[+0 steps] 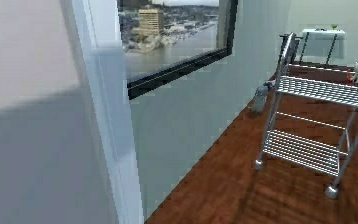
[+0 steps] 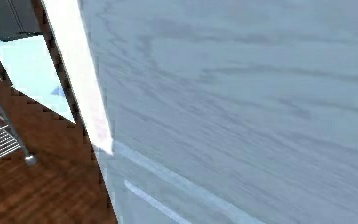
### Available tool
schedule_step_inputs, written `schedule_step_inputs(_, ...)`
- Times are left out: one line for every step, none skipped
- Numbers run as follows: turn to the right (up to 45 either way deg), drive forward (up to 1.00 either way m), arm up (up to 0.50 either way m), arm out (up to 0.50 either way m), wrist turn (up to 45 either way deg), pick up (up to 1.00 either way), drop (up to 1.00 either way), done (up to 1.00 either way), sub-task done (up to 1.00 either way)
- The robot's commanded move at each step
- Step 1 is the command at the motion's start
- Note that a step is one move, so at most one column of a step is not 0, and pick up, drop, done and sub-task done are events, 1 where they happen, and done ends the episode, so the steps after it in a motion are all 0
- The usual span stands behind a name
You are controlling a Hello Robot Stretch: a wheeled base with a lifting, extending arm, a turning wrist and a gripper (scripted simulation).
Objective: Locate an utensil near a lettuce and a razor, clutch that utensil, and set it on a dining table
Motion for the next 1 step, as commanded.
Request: schedule_step_inputs(-45.0, 0.0, 0.0, 0.0, 0.0, 0.0, 0.0, 0.0, 0.0)
